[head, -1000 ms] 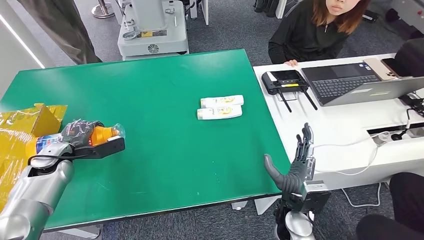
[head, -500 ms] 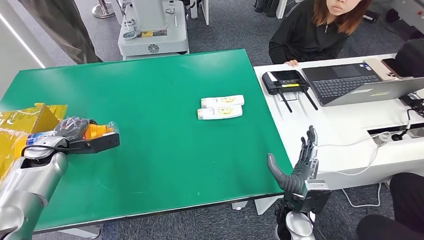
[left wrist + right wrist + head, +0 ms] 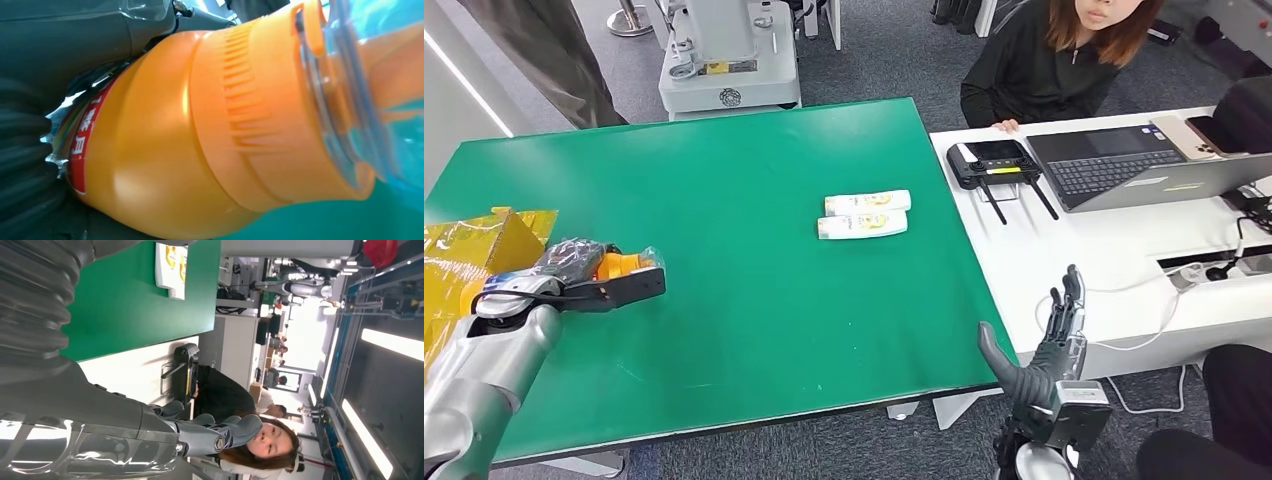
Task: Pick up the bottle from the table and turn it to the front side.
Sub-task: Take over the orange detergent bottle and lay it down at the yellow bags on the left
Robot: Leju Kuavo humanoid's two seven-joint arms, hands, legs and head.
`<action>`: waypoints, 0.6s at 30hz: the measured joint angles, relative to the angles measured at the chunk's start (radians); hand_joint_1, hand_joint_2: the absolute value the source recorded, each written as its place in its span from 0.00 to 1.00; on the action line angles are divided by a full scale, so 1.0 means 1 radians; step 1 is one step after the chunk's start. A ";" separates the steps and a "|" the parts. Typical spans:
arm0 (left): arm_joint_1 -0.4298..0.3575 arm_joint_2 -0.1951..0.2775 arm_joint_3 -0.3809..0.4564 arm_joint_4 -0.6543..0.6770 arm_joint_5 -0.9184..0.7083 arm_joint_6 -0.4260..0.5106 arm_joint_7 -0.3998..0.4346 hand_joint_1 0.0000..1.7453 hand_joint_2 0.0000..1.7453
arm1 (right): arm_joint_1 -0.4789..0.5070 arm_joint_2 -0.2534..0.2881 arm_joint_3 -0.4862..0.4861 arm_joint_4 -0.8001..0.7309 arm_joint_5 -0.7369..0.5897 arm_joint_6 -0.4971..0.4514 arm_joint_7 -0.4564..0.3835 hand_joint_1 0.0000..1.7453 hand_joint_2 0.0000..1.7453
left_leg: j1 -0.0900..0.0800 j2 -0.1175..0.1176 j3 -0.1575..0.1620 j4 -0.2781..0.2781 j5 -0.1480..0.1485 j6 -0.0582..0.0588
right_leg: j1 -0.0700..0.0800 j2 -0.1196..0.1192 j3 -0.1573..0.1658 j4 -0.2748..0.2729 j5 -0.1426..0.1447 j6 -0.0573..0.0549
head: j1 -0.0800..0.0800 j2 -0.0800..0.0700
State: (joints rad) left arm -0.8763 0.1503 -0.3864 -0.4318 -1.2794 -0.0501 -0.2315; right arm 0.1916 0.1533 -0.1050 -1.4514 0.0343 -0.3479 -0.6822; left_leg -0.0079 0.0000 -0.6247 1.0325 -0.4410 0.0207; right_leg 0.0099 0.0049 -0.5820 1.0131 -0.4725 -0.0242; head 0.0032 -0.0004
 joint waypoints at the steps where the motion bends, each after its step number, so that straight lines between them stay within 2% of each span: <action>1: 0.007 0.005 0.000 0.000 0.004 0.002 -0.001 1.00 1.00 | 0.002 0.002 -0.006 -0.003 0.006 0.008 0.001 0.00 1.00 | 0.000 0.000 0.000 0.000 0.000 0.000 | 0.000 0.000 0.000 0.000 0.000 0.000 | 0.000 0.000; 18: 0.119 0.122 0.033 -0.020 0.045 0.031 -0.011 1.00 1.00 | -0.019 0.010 -0.037 0.034 0.028 0.056 -0.006 0.00 1.00 | 0.000 0.000 0.000 0.000 0.000 0.000 | 0.000 0.000 0.000 0.000 0.000 0.000 | 0.000 0.000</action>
State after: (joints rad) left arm -0.7572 0.2725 -0.3531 -0.4515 -1.2341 -0.0191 -0.2428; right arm 0.1727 0.1629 -0.1418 -1.4176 0.0621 -0.2914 -0.6886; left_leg -0.0079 -0.0003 -0.6246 1.0322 -0.4409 0.0206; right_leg 0.0100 0.0047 -0.5819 1.0132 -0.4726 -0.0243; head 0.0034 -0.0004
